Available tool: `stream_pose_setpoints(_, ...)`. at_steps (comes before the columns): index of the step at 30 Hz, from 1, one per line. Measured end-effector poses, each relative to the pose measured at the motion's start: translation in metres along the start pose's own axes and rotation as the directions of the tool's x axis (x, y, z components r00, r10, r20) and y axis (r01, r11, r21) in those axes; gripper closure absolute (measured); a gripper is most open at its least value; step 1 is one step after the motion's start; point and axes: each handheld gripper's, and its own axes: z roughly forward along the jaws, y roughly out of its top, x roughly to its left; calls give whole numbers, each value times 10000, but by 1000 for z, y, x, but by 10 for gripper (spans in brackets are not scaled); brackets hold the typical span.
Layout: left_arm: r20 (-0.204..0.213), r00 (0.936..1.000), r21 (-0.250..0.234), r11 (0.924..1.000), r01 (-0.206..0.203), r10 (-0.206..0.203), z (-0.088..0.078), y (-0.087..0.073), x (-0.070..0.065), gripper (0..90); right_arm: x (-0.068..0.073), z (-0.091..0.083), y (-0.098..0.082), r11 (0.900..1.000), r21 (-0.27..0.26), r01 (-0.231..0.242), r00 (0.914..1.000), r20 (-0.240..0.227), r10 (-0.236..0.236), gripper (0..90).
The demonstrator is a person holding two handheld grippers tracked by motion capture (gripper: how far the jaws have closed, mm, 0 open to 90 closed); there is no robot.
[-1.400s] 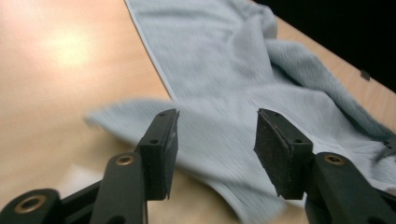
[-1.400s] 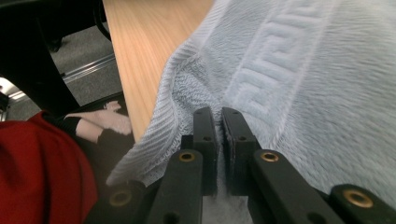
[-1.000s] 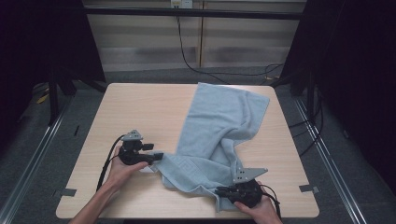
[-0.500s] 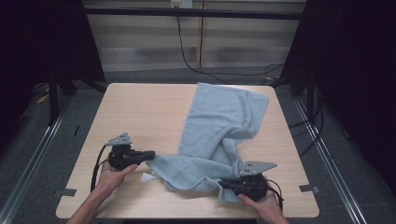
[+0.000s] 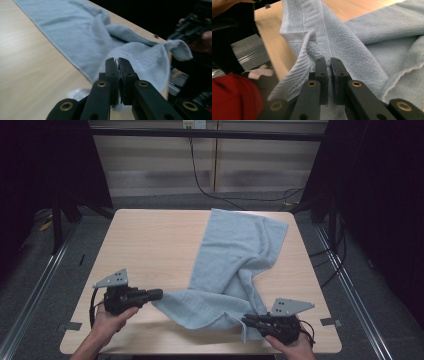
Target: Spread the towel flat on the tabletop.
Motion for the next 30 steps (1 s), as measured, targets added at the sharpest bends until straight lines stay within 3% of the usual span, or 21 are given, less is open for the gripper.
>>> stream_pose_setpoints(3,347,9993,698,9975,85,-110,-2,-23,-19,871,12,-7,-14,9994,344,17,9998,-175,-11,844)
stream_pose_setpoints(5,560,9980,1256,9918,226,-298,-2,-40,-27,871,17,-10,-26,9988,488,-35,9996,-289,49,826)
stream_pose_setpoints(8,1046,9930,1679,9851,359,-541,-2,-59,-33,832,18,-16,-38,9980,554,-292,9989,-358,313,730)
stream_pose_setpoints(11,1264,9911,1339,9907,251,-422,-6,-54,-30,707,15,-24,-36,9986,23,-531,9985,-130,531,685)
stream_pose_setpoints(15,879,9951,676,9969,398,-457,0,-32,-7,658,-1,-21,-23,9985,-128,-538,9957,750,547,631)
stream_pose_setpoints(19,130,9975,923,9934,685,-700,31,-11,27,596,-31,-2,-12,9966,119,-818,9863,1448,792,571)
stream_pose_setpoints(20,69,9962,1148,9897,854,-867,42,-7,36,578,-39,5,-10,9957,221,-904,9845,1529,860,562)
stream_pose_setpoints(22,-194,9970,1364,9877,764,-744,64,-1,47,581,-53,17,-6,9938,491,-996,9759,1995,880,527)
stream_pose_setpoints(23,-115,9960,1514,9844,891,-884,76,1,53,585,-58,23,-4,9925,657,-1029,9731,2133,868,511)
stream_pose_setpoints(26,-195,9974,1924,9787,715,-690,108,4,60,589,-70,37,0,9858,896,-1421,9615,2490,1160,479)
stream_pose_setpoints(27,-356,9972,2221,9723,726,-663,119,5,62,583,-72,41,1,9833,956,-1547,9573,2604,1253,476)
stream_pose_setpoints(28,-720,9965,2329,9708,580,-422,128,5,61,582,-74,44,0,9833,957,-1547,9576,2595,1254,480)
stream_pose_setpoints(30,-554,9982,2491,9679,344,-213,139,4,61,612,-77,50,-2,9794,1118,-1681,9545,2668,1334,579)
